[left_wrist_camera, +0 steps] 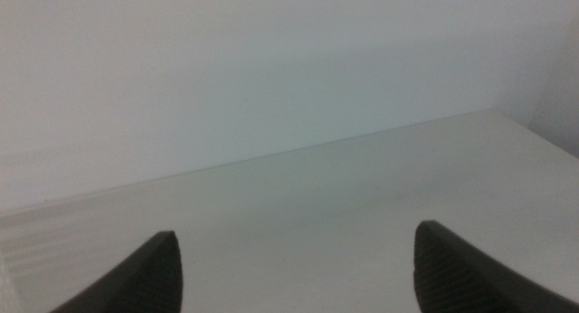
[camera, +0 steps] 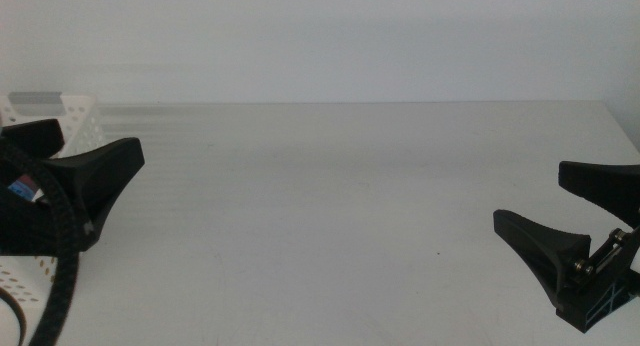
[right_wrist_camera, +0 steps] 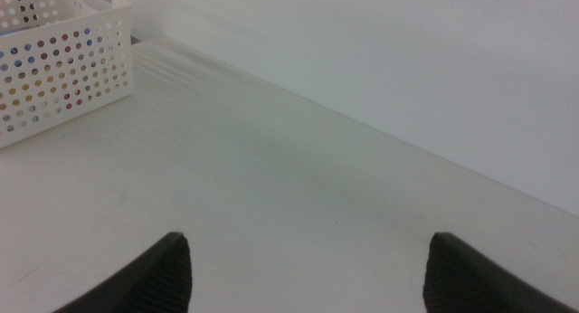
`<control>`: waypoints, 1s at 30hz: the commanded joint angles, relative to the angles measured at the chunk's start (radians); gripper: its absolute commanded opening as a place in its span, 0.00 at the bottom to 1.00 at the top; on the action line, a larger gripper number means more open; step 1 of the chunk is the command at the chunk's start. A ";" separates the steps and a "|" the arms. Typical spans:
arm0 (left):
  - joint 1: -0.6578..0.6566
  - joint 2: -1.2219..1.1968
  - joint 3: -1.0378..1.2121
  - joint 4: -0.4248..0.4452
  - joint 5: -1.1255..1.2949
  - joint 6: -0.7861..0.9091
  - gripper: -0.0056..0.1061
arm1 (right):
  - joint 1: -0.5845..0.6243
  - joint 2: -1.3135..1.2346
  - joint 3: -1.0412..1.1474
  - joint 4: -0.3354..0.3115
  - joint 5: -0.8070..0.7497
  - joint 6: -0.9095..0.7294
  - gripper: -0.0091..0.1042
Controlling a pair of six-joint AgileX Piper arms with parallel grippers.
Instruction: Use arms to grab the bottles and put them into the dustbin to the left of the table.
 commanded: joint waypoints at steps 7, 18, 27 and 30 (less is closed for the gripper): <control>0.132 -0.004 -0.029 -0.006 -0.078 -0.013 0.76 | -0.026 -0.050 -0.024 0.057 -0.071 -0.012 0.67; 0.307 -0.124 0.105 -0.008 -0.147 -0.013 0.76 | -0.327 -0.273 -0.024 0.072 -0.071 -0.012 0.67; 0.306 -0.439 0.428 -0.008 -0.140 -0.013 0.76 | -0.473 -0.483 0.017 0.078 -0.076 -0.012 0.67; 0.306 -0.510 0.490 -0.008 -0.112 -0.013 0.76 | -0.517 -0.532 0.095 0.078 -0.074 -0.012 0.67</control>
